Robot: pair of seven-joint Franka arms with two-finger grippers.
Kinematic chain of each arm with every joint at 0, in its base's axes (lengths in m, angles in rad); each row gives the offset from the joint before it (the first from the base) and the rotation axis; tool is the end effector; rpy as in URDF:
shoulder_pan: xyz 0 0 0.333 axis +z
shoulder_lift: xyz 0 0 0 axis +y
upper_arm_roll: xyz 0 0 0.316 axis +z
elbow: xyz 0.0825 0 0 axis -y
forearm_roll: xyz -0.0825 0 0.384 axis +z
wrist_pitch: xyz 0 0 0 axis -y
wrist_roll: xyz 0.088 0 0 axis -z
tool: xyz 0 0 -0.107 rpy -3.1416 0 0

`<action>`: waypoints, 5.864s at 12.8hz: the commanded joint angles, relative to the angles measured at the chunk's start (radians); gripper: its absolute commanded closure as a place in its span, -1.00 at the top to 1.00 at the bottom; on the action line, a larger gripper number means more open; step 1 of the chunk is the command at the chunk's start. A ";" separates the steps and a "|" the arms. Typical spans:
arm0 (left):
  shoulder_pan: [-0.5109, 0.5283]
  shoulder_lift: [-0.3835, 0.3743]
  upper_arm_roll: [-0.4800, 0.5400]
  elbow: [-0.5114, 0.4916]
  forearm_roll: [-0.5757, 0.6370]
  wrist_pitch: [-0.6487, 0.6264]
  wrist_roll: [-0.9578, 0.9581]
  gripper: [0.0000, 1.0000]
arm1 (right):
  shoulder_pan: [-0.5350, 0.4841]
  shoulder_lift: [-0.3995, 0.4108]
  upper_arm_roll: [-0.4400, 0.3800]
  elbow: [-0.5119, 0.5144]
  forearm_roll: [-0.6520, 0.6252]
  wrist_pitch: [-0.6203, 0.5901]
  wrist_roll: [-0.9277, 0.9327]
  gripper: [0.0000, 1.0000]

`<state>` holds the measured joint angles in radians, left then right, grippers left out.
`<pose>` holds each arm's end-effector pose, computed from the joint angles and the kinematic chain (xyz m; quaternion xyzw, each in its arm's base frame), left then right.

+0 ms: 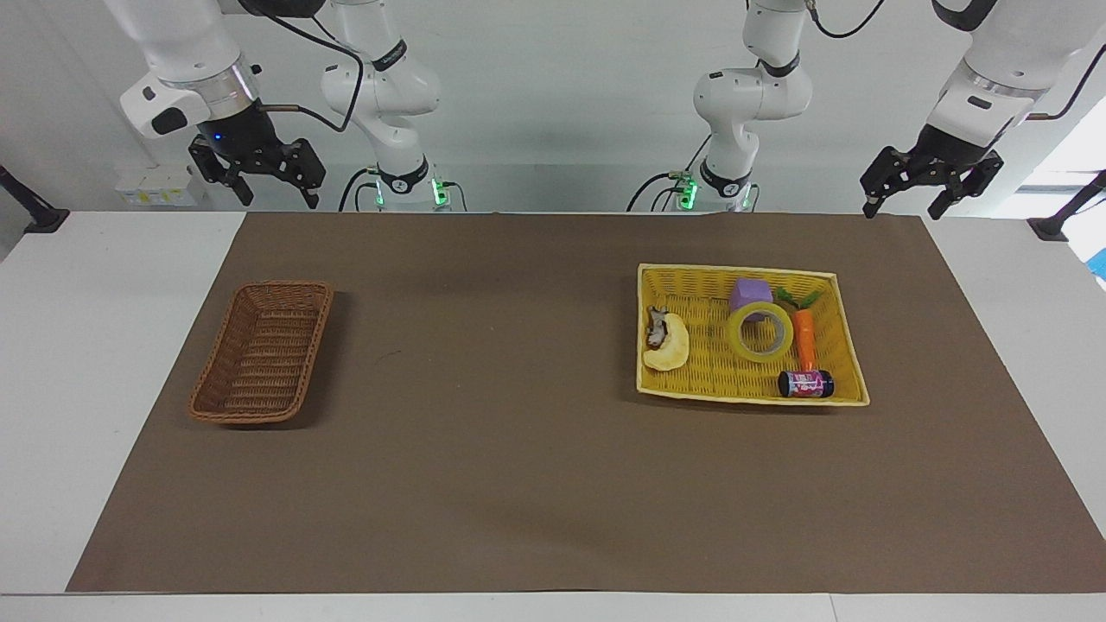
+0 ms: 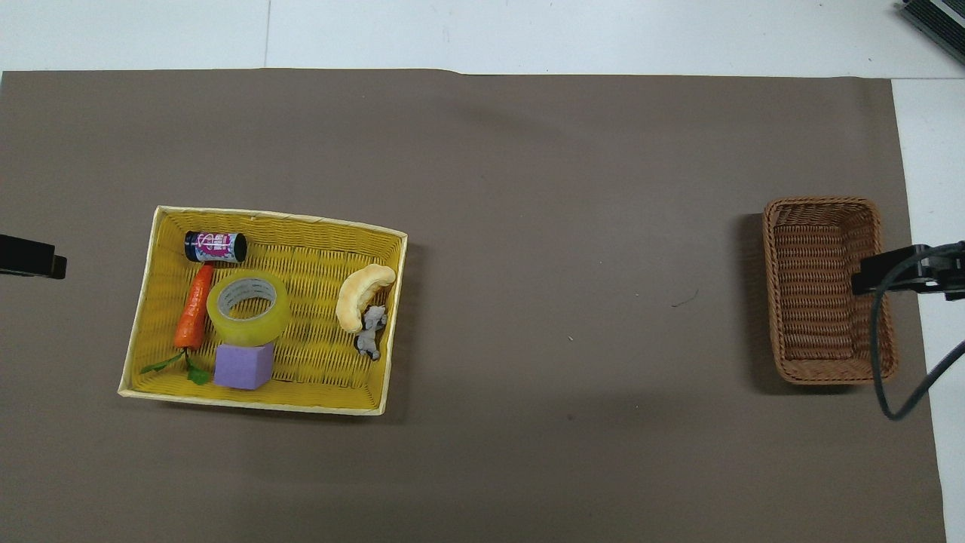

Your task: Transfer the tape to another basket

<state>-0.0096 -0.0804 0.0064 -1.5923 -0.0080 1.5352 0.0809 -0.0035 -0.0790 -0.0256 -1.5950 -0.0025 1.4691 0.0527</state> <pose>0.5258 -0.0024 0.6546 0.9990 -0.0422 0.0118 0.0038 0.5189 -0.0160 0.6469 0.9989 -0.0409 -0.0235 0.0005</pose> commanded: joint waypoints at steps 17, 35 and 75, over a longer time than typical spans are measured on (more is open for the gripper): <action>-0.086 0.031 -0.003 -0.413 0.010 0.438 -0.236 1.00 | -0.009 -0.024 0.001 -0.026 0.022 0.002 0.013 1.00; -0.119 0.126 -0.002 -0.623 0.010 0.587 -0.480 -1.00 | -0.010 -0.022 0.001 -0.022 0.007 0.023 0.007 1.00; -0.461 0.059 0.004 -0.089 -0.216 0.371 -0.388 -1.00 | 0.361 0.125 0.012 -0.189 0.855 0.706 0.364 1.00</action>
<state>-0.4212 -0.0257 -0.0089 -1.6645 -0.2021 1.8469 -0.2837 0.3614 0.0536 -0.0100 -1.7488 0.7581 2.1511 0.5171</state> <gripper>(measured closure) 0.749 0.000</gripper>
